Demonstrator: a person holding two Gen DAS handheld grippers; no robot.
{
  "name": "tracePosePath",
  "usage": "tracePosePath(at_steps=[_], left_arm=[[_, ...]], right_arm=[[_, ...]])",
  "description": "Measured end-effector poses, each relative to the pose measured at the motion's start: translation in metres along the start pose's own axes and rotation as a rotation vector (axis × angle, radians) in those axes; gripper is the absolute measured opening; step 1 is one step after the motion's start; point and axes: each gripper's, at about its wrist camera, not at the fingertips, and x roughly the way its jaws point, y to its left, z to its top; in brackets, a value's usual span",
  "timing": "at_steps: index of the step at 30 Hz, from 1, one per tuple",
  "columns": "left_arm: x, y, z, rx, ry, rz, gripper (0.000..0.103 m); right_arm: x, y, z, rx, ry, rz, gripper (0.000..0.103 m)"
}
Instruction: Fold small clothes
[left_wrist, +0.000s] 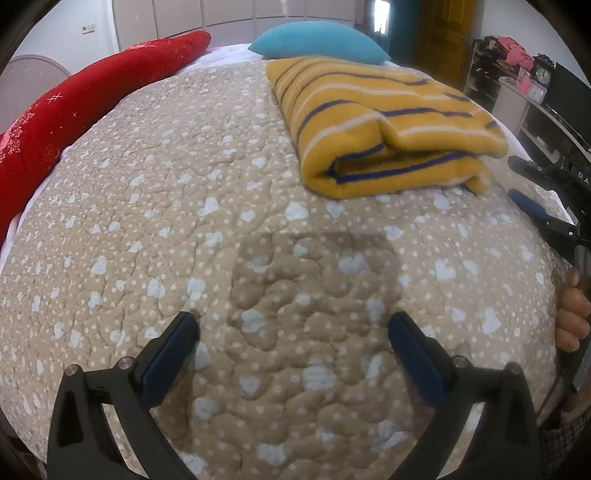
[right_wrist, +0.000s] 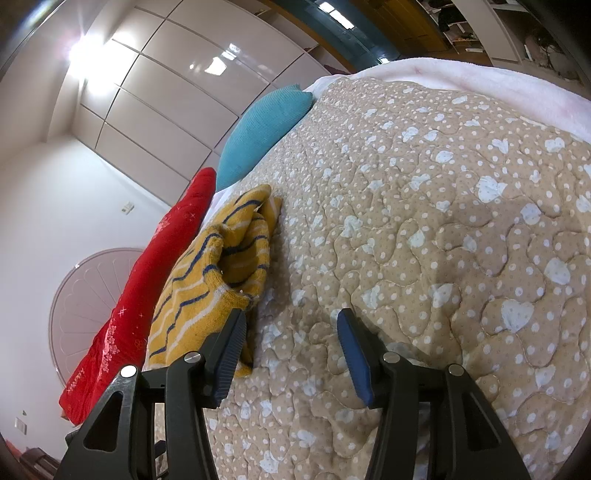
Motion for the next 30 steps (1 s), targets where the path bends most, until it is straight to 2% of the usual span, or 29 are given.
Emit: tracePosePath(at_steps=[10, 14, 20, 23, 25, 26, 28, 30], left_arm=[[-0.002, -0.005, -0.005, 0.002, -0.030, 0.004, 0.103], [-0.002, -0.007, -0.006, 0.003, -0.045, 0.005, 0.103], [-0.003, -0.009, -0.010, 0.004, -0.074, 0.003, 0.103], [-0.004, -0.009, -0.012, 0.006, -0.088, -0.005, 0.103], [-0.005, -0.009, -0.013, 0.006, -0.097, -0.010, 0.103], [-0.005, -0.009, -0.013, 0.006, -0.100, -0.011, 0.103], [-0.005, -0.009, -0.014, 0.007, -0.111, -0.009, 0.103], [-0.006, -0.010, -0.015, 0.006, -0.116, -0.009, 0.103]], right_arm=[[-0.001, 0.001, -0.001, -0.003, -0.011, 0.005, 0.055], [0.001, 0.005, -0.002, -0.020, 0.000, 0.025, 0.061], [0.003, 0.004, -0.002, 0.014, -0.002, 0.061, 0.062], [0.000, 0.011, 0.002, 0.019, 0.038, -0.005, 0.062], [-0.020, 0.028, 0.004, -0.019, -0.046, -0.110, 0.064], [-0.030, 0.042, 0.007, -0.063, -0.089, -0.135, 0.064], [-0.038, 0.068, 0.017, -0.120, -0.128, -0.134, 0.064], [-0.029, 0.095, 0.029, -0.177, -0.109, -0.125, 0.057]])
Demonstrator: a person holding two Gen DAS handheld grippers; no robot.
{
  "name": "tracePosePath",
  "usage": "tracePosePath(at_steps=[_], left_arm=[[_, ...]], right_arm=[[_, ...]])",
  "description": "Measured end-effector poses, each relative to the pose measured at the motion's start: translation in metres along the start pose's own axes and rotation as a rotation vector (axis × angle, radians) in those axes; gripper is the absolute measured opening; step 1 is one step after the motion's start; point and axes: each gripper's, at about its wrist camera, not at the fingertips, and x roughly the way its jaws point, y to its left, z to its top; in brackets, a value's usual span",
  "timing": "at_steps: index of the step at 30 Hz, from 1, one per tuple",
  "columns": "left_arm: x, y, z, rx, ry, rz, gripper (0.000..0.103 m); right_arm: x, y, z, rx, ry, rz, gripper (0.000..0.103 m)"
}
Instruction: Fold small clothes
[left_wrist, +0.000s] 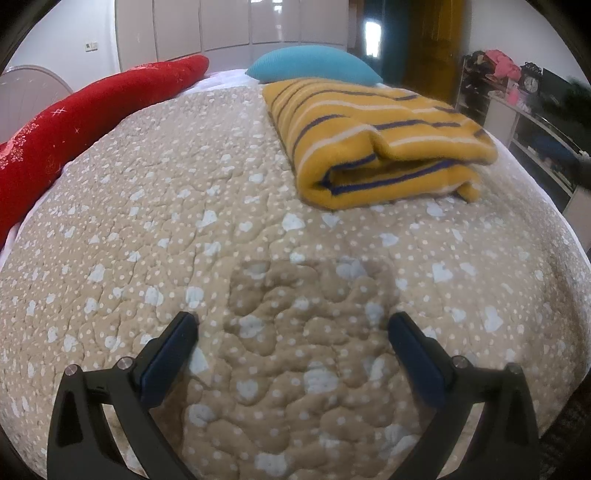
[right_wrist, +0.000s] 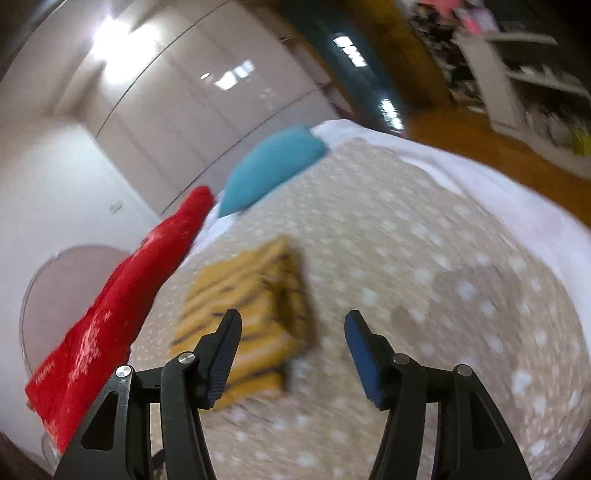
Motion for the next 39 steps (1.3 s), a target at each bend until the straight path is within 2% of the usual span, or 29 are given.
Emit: tracePosePath(at_steps=[2, 3, 5, 7, 11, 13, 16, 21, 23, 24, 25, 26, 27, 28, 31, 34, 37, 38, 39], left_arm=[[-0.001, 0.000, -0.001, -0.002, -0.003, -0.004, 0.103], [-0.001, 0.000, -0.001, -0.002, -0.005, -0.006, 0.103], [-0.002, 0.000, -0.002, -0.003, -0.006, -0.008, 0.103], [-0.004, 0.003, -0.001, -0.004, 0.001, -0.026, 0.103], [-0.026, 0.022, 0.009, -0.067, 0.016, -0.165, 0.103], [-0.038, 0.035, 0.023, -0.115, -0.013, -0.213, 0.103], [-0.041, 0.048, 0.057, -0.144, -0.039, -0.248, 0.103], [-0.005, 0.044, 0.124, -0.167, -0.012, -0.298, 0.103], [0.015, 0.038, 0.142, -0.158, 0.026, -0.304, 0.103], [0.030, 0.032, 0.150, -0.148, 0.070, -0.307, 0.102], [0.042, 0.028, 0.154, -0.143, 0.105, -0.306, 0.092], [0.058, 0.025, 0.157, -0.136, 0.154, -0.298, 0.065], [0.070, 0.023, 0.159, -0.125, 0.202, -0.295, 0.053], [0.078, 0.023, 0.159, -0.127, 0.231, -0.297, 0.053], [0.075, 0.026, 0.157, -0.138, 0.210, -0.299, 0.053], [0.075, 0.024, 0.155, -0.129, 0.203, -0.286, 0.055], [0.077, 0.026, 0.146, -0.150, 0.216, -0.293, 0.061], [0.078, 0.028, 0.145, -0.158, 0.219, -0.296, 0.065], [0.080, 0.029, 0.145, -0.163, 0.223, -0.301, 0.066]], right_arm=[[0.027, 0.027, 0.013, -0.060, 0.054, -0.005, 0.028], [0.040, 0.035, 0.017, -0.077, 0.074, 0.001, 0.025], [0.073, 0.053, 0.022, -0.115, 0.106, 0.003, 0.023], [0.102, 0.062, 0.022, -0.117, 0.167, 0.047, 0.023], [0.162, 0.075, -0.010, -0.089, 0.401, 0.161, 0.024], [0.165, 0.080, -0.026, -0.128, 0.430, 0.181, 0.024], [0.160, 0.084, -0.041, -0.184, 0.436, 0.196, 0.024], [0.153, 0.064, -0.042, -0.106, 0.449, 0.279, 0.024], [0.144, 0.054, -0.040, -0.068, 0.414, 0.303, 0.024], [0.136, 0.051, -0.039, -0.064, 0.397, 0.308, 0.024], [0.129, 0.049, -0.037, -0.066, 0.378, 0.310, 0.024], [0.119, 0.048, -0.036, -0.077, 0.355, 0.308, 0.024], [0.112, 0.049, -0.031, -0.091, 0.330, 0.298, 0.024], [0.106, 0.050, -0.026, -0.107, 0.300, 0.279, 0.024], [0.097, 0.048, -0.010, -0.119, 0.242, 0.231, 0.024], [0.112, 0.048, 0.013, -0.094, 0.216, 0.203, 0.024], [0.144, 0.039, 0.028, -0.028, 0.252, 0.236, 0.025], [0.164, 0.036, 0.026, 0.012, 0.290, 0.236, 0.024], [0.167, 0.022, 0.026, 0.042, 0.319, 0.228, 0.024]])
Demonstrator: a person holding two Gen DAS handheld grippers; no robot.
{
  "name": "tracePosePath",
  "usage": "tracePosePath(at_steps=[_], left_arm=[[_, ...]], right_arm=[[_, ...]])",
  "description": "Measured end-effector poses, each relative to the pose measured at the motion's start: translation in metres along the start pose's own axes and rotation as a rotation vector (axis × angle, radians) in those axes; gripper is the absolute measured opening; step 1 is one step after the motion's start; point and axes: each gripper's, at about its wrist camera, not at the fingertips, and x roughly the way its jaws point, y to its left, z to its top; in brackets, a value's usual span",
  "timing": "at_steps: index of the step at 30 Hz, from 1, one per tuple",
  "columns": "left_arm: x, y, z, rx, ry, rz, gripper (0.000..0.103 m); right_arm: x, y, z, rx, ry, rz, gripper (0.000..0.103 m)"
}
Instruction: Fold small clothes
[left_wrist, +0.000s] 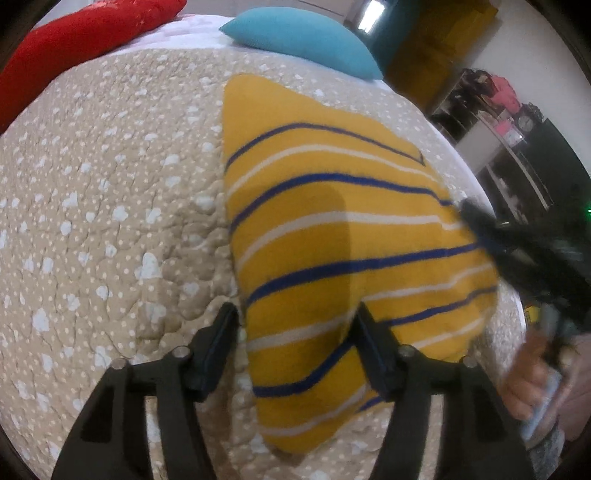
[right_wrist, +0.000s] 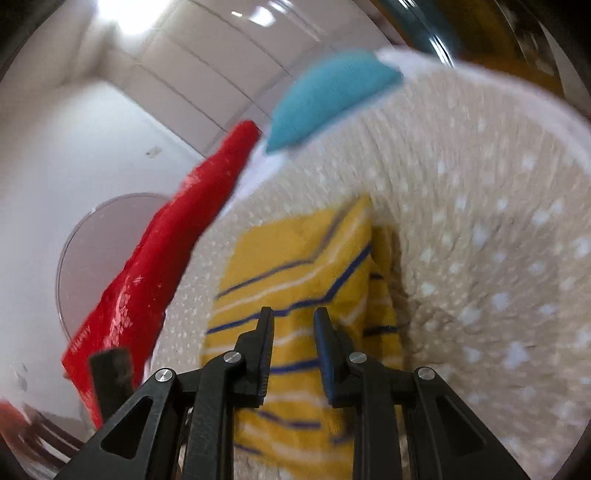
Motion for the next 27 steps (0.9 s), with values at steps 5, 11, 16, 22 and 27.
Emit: tracePosePath(at_steps=[5, 11, 16, 22, 27], left_arm=[[-0.017, -0.003, -0.007, 0.029, -0.006, -0.017, 0.068], [-0.034, 0.009, -0.006, -0.012, -0.071, -0.147, 0.087], [0.003, 0.008, -0.001, -0.049, 0.038, -0.297, 0.092], [0.004, 0.010, -0.002, -0.093, 0.041, -0.265, 0.040], [-0.029, 0.026, -0.029, -0.122, 0.027, -0.297, 0.037]], right_arm=[[-0.003, -0.027, -0.012, 0.095, -0.017, -0.040, 0.030], [-0.048, -0.027, -0.030, 0.056, -0.070, 0.042, 0.071], [-0.007, -0.029, -0.037, 0.058, 0.036, 0.027, 0.073], [0.019, -0.018, -0.043, 0.128, 0.068, 0.110, 0.037], [-0.009, -0.015, -0.068, 0.116, 0.079, 0.185, 0.027]])
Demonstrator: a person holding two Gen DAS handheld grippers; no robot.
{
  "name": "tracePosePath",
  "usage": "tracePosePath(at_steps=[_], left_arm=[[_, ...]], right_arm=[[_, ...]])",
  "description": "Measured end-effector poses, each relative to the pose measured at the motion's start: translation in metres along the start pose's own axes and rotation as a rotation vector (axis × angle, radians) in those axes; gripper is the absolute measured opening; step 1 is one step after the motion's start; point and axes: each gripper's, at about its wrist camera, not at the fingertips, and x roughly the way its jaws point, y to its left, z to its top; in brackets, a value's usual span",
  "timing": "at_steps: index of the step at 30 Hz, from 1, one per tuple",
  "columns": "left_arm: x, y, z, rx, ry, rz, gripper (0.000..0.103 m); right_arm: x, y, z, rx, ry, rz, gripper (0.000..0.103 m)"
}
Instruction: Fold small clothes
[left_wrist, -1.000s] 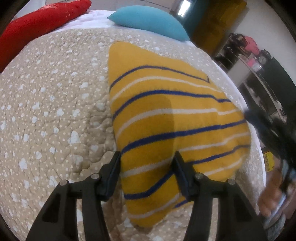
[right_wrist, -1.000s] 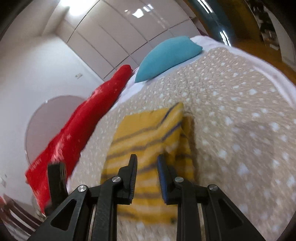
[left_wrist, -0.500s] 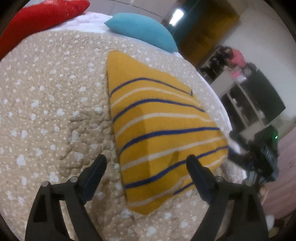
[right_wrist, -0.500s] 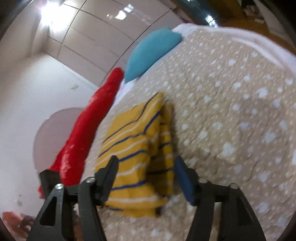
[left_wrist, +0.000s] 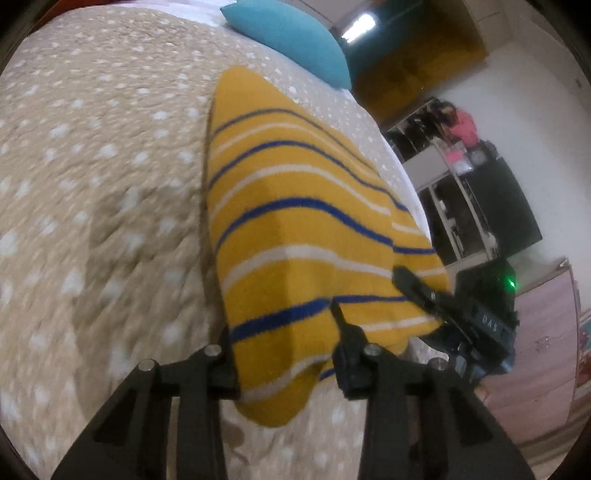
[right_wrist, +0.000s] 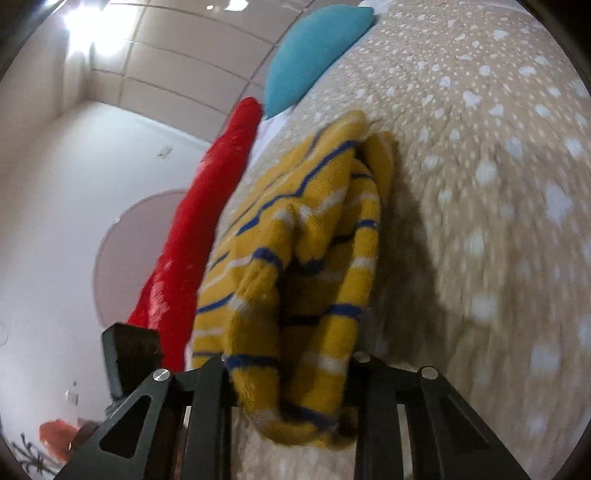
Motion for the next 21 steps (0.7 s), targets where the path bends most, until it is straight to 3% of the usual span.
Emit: tracePosePath(at_steps=[2, 6, 10, 15, 18, 21], left_arm=[[-0.004, 0.002, -0.014, -0.006, 0.003, 0.061, 0.053], [-0.028, -0.018, -0.045, 0.108, -0.088, 0.170, 0.067], [-0.064, -0.054, -0.077, 0.273, -0.269, 0.336, 0.086], [-0.118, -0.071, -0.110, 0.280, -0.530, 0.463, 0.102], [-0.145, -0.068, -0.121, 0.234, -0.630, 0.472, 0.103], [-0.164, -0.059, -0.129, 0.217, -0.636, 0.417, 0.103]], right_arm=[[-0.006, 0.003, -0.021, -0.039, 0.008, -0.039, 0.034], [-0.029, 0.003, -0.055, -0.081, -0.062, -0.142, 0.042], [-0.066, 0.005, -0.076, -0.109, -0.169, -0.260, 0.053], [-0.105, 0.015, -0.094, -0.102, -0.282, -0.352, 0.054], [-0.125, 0.026, -0.105, -0.125, -0.331, -0.390, 0.054], [-0.128, 0.047, -0.108, -0.150, -0.373, -0.420, 0.054]])
